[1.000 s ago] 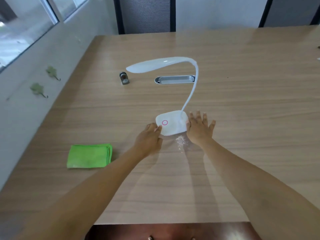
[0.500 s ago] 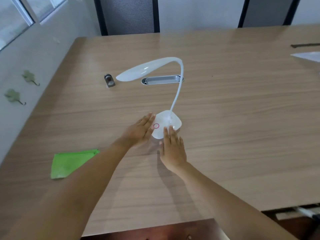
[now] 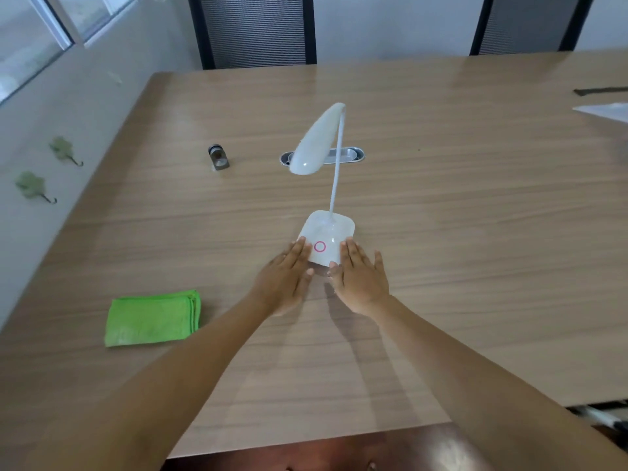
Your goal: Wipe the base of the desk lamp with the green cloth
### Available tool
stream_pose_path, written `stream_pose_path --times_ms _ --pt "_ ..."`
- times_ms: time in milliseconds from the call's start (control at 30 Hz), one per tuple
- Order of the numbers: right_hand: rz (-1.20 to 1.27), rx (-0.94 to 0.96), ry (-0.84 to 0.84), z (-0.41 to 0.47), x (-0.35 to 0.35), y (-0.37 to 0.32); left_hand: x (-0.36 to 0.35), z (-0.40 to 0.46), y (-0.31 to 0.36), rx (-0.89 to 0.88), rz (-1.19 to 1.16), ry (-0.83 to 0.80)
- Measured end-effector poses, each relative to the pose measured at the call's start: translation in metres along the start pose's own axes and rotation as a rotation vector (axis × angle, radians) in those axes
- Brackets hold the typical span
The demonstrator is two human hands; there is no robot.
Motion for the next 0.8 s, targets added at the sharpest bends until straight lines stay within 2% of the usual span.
stream_pose_path --times_ms 167,400,700,800 --pt "-0.058 -0.017 -0.034 0.015 0.014 0.007 0.004 -0.012 0.024 0.029 0.023 0.045" --pt "-0.109 -0.023 -0.023 0.02 0.016 0.01 0.003 -0.016 0.026 0.04 0.028 0.024" --pt "-0.048 -0.048 -0.037 0.017 0.011 0.006 -0.001 -0.008 0.02 0.06 0.013 -0.011" --pt "-0.009 -0.052 0.027 0.008 0.007 0.013 0.001 -0.012 0.016 0.057 -0.026 0.006"
Point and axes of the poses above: each hand's wrist, its own z-axis towards the middle knuckle, its own x-axis out of the back of the hand, y = z × x, the point moved 1 cm from there along z, towards the middle knuckle, and after that the axes turned 4 degrees about z, right-handed, at the moved point
